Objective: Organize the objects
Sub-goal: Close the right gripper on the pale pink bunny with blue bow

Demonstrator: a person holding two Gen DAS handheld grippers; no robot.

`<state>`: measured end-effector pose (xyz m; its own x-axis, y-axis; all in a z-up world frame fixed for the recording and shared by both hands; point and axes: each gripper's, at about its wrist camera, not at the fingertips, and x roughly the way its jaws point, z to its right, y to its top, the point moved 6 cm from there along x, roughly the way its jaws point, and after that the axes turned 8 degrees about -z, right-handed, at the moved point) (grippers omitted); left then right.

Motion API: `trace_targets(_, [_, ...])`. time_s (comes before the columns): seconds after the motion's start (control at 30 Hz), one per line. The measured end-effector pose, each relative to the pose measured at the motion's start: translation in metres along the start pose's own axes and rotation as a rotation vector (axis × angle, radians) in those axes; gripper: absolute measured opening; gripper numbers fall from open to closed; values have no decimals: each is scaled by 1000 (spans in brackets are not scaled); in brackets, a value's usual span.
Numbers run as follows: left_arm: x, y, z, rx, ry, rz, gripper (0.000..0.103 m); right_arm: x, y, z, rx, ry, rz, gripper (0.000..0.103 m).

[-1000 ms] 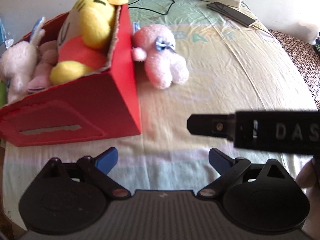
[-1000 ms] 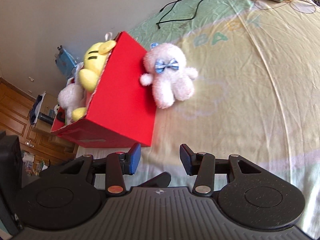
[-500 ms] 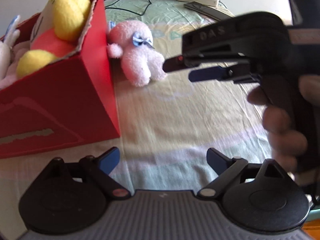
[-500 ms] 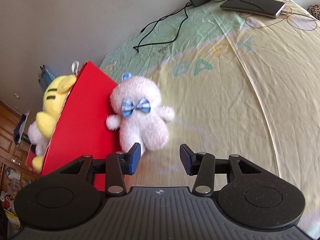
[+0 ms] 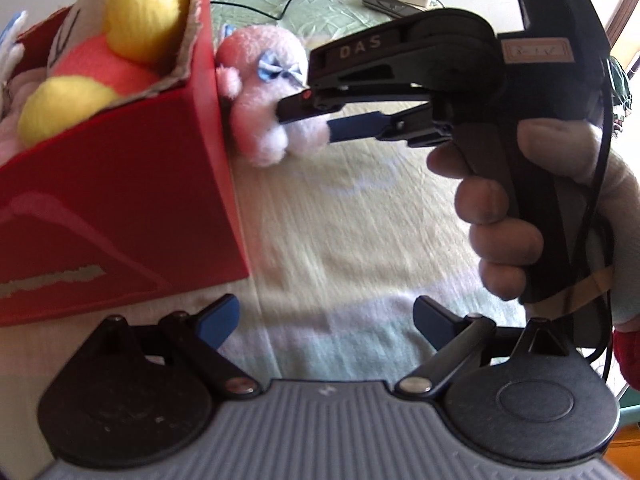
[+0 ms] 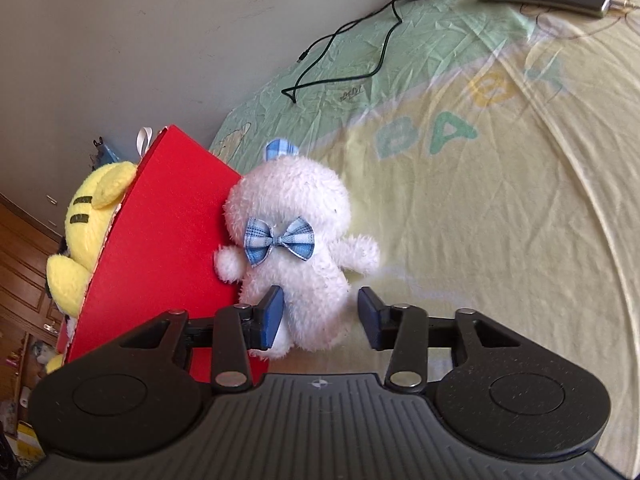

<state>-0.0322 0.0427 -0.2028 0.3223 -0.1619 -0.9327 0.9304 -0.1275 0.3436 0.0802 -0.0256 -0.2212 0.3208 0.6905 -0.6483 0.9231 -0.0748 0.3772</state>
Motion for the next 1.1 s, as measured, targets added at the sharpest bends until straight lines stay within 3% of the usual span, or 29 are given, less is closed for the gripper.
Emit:
trace_targets(0.13, [-1,1,1,14,2,0,94,1,-2,-4,-14,-5,-4,29])
trace_targets(0.3, [-5,3,3,5,-26,6,94,-13,-8,1,-11,-18,4,26])
trace_targets(0.5, [-11,1,14,23,-52,22,94,-39,-33,7,-45,-52,-21,26])
trace_targets(0.9, [-26,4,59,137,-110,57,94,-99,-88,31,18,-48,-99,29])
trace_targets(1.1, [-29,10,75,181,-110,78,96,-121,-89,40,49,-7,-74,34])
